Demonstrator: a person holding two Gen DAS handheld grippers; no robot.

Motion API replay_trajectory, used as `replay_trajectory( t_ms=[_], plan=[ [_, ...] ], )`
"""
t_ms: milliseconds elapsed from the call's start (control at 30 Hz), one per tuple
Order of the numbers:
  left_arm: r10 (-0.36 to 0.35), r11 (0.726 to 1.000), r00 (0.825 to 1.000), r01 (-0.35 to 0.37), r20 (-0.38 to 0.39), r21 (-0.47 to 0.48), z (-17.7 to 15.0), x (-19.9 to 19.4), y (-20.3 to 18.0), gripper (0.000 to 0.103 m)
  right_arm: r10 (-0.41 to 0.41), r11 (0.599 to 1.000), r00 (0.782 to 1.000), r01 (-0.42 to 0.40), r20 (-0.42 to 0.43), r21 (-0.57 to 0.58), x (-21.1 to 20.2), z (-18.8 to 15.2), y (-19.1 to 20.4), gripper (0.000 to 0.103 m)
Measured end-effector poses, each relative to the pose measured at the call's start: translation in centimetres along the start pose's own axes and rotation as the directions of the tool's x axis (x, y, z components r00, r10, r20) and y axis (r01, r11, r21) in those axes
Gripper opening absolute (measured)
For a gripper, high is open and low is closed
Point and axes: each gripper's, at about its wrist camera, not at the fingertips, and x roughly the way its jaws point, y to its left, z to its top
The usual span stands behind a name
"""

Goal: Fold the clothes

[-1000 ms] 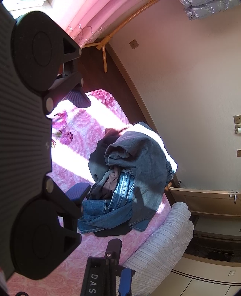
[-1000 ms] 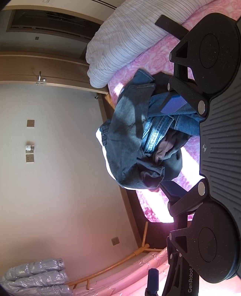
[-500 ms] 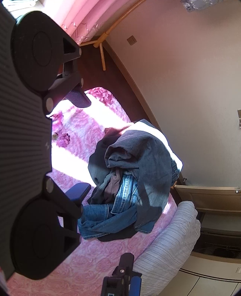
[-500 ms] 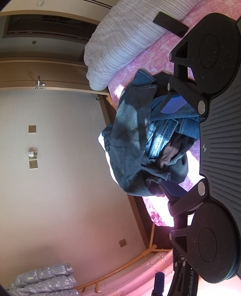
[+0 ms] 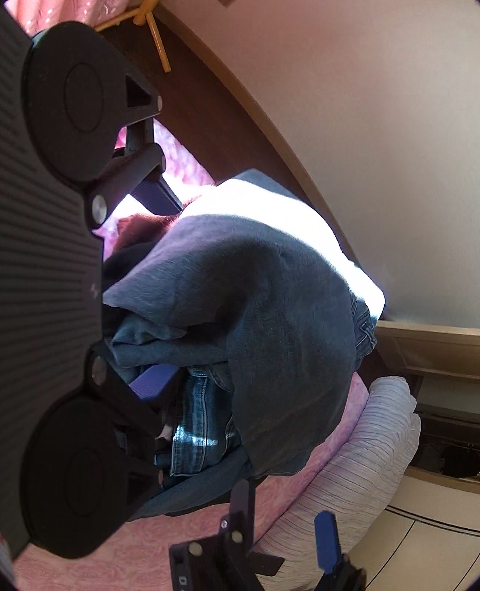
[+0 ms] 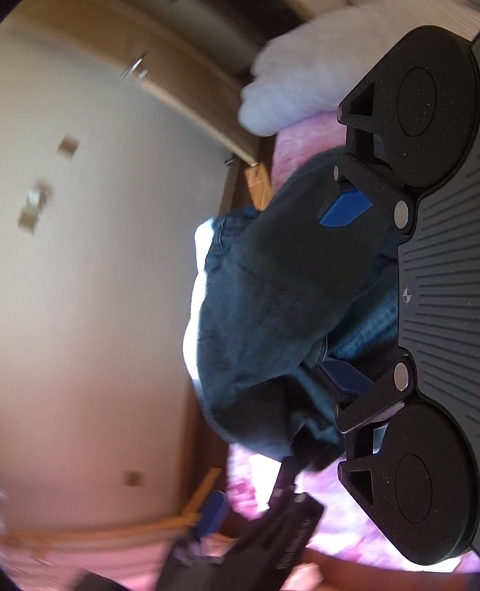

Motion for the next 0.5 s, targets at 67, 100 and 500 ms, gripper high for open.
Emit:
replay_trajectory(
  t_ms=[67,100,500],
  plan=[
    [-0.017,1.000,1.000,0.018,-0.011,0.026,0.4,2.3,0.6,0.082,0.000,0.996,1.000,-0.003,-0.031,-0.089,3.2,0.2,0.2,0.083],
    [-0.026,0.999,1.000,0.026,-0.016,0.038,0.7,3.5,0.8,0.082,0.002,0.992,0.999,-0.008,-0.047,-0.122,4.7,0.3,0.2,0.083],
    [-0.108,0.994,0.992,0.110,-0.064,0.027,-0.6,6.4,3.7,0.032,0.090,0.906,0.985,-0.143,-0.149,-0.398,13.2,1.3,0.3,0.076]
  ],
)
